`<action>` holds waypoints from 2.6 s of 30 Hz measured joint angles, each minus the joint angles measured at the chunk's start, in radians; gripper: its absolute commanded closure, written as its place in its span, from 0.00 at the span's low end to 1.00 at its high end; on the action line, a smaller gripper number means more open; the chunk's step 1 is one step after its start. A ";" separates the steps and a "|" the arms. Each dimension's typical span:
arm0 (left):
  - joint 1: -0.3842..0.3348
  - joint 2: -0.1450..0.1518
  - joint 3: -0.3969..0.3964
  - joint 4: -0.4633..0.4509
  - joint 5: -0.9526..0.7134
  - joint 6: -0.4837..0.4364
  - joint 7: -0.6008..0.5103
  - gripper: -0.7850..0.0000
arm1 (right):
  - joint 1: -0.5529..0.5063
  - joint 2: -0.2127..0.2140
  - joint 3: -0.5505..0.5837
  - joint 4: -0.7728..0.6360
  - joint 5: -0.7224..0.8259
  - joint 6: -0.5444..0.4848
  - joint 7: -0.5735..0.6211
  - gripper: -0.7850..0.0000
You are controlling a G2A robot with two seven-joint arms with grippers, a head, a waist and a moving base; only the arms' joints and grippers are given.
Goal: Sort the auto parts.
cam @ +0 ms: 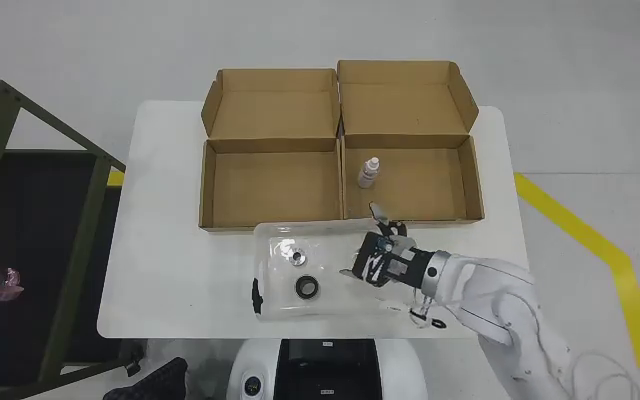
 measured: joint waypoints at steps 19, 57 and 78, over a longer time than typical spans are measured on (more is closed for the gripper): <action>0.000 0.000 0.000 0.000 0.000 0.000 0.000 0.00 | 0.037 0.007 -0.112 0.090 -0.128 -0.046 0.098 0.00; 0.000 0.000 0.000 0.000 0.000 0.000 0.000 0.00 | 0.143 -0.003 -0.214 0.233 -0.162 0.021 0.179 0.58; 0.000 0.000 0.000 0.000 0.000 0.000 0.000 0.00 | 0.106 0.006 -0.216 0.127 -0.176 -0.002 0.139 1.00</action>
